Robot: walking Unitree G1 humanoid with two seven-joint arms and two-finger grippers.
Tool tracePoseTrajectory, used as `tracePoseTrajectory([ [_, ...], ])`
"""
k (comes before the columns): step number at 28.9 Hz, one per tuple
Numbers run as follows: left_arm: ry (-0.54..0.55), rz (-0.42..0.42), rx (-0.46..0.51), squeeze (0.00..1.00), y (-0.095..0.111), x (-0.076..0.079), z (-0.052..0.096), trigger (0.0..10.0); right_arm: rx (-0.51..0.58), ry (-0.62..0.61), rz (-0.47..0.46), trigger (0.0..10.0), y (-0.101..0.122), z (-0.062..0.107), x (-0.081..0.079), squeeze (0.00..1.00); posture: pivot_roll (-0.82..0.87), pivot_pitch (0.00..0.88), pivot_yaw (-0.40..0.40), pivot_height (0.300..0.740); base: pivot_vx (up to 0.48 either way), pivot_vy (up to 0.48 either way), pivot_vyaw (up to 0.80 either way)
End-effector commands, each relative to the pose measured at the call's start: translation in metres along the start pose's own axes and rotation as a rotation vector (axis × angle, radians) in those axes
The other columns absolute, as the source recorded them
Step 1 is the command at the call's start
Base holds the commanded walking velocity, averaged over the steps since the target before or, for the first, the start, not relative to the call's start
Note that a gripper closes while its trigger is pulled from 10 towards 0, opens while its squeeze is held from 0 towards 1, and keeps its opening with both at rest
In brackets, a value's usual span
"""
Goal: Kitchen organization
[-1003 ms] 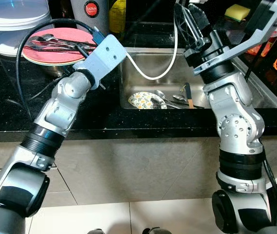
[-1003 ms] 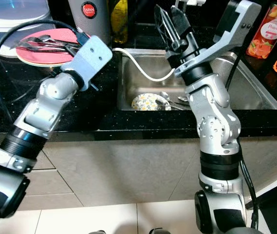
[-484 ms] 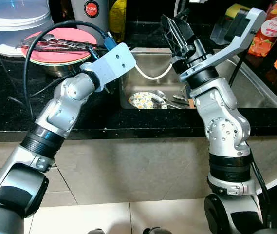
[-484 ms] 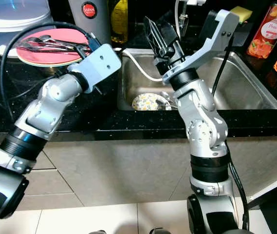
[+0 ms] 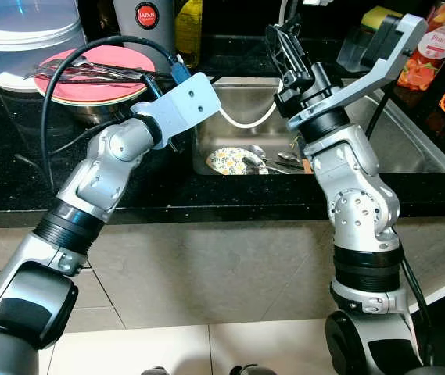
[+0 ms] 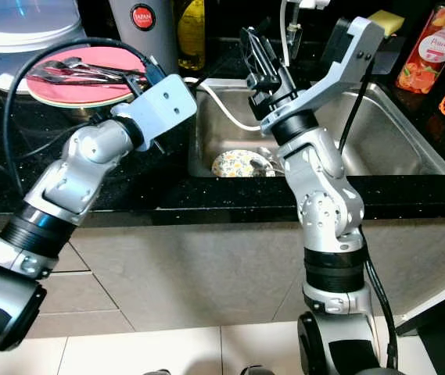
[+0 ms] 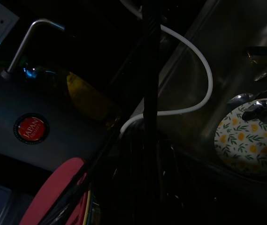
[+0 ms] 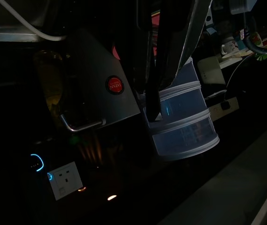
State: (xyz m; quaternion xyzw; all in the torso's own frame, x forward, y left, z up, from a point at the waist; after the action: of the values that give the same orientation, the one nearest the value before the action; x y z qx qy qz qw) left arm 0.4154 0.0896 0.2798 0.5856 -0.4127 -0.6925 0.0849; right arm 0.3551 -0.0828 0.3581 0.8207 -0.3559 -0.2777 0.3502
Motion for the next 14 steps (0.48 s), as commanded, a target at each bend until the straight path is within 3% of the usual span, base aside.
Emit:
tracePoseTrajectory([
  [1,0.013,-0.013,0.022,0.00,0.004,0.001,-0.001,10.0,-0.011,-0.016,0.005,0.0,-0.001,0.001,0.005,0.00,0.08,0.029,-0.035,0.740,0.000,0.000,0.00],
  [2,0.013,-0.013,0.022,0.00,0.004,0.001,-0.001,10.0,-0.011,-0.016,0.005,0.0,-0.001,0.001,0.005,0.00,0.08,0.029,-0.035,0.740,0.000,0.000,0.00],
  [3,0.019,-0.007,0.037,1.00,0.006,-0.001,0.000,10.0,-0.015,-0.012,0.010,0.0,-0.002,0.001,0.004,0.00,0.08,0.030,-0.035,0.740,0.000,0.000,0.00],
  [4,0.045,-0.001,0.050,1.00,0.009,-0.005,0.000,10.0,-0.022,-0.014,0.021,10.0,-0.003,0.001,0.005,0.00,0.08,0.030,-0.035,0.740,0.000,0.000,0.00],
  [5,0.062,0.003,0.061,1.00,0.011,-0.008,0.001,10.0,-0.027,-0.016,0.027,10.0,-0.003,0.001,0.006,0.00,0.08,0.030,-0.036,0.740,0.000,0.000,0.00],
  [6,0.081,0.014,0.083,0.00,0.015,-0.012,0.002,10.0,-0.030,-0.030,0.040,10.0,-0.004,0.001,0.009,0.00,0.08,0.031,-0.036,0.740,0.000,0.000,0.00],
  [9,0.109,0.098,0.132,0.00,0.025,-0.020,0.007,10.0,-0.032,-0.102,0.069,10.0,-0.005,0.001,0.024,0.00,0.08,0.032,-0.034,0.740,0.000,0.000,0.00],
  [12,0.107,0.277,0.248,0.00,0.044,-0.027,0.020,10.0,-0.029,-0.364,0.112,10.0,-0.002,0.001,0.077,0.00,0.08,0.038,-0.031,0.740,0.000,0.000,0.00],
  [14,0.101,0.326,0.294,0.00,0.052,-0.029,0.025,10.0,-0.032,-0.471,0.142,10.0,-0.001,0.004,0.099,0.00,0.08,0.039,-0.031,0.740,0.000,0.000,0.00],
])
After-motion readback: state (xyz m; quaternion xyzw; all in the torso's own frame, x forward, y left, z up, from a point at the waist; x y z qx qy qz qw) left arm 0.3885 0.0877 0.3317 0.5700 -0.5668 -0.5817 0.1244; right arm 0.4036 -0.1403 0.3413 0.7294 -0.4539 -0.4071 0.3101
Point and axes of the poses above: a point about 5 cm out from each wrist's last joint towards the gripper, its own z axis pointing back from the gripper into the wrist, its own y axis along the axis of the wrist's last joint, x = y × z, the point moved 6 cm from there along -z, pointing out of the wrist towards the gripper, and after that the axes turned 6 degrees about z, right-handed, at the moved point
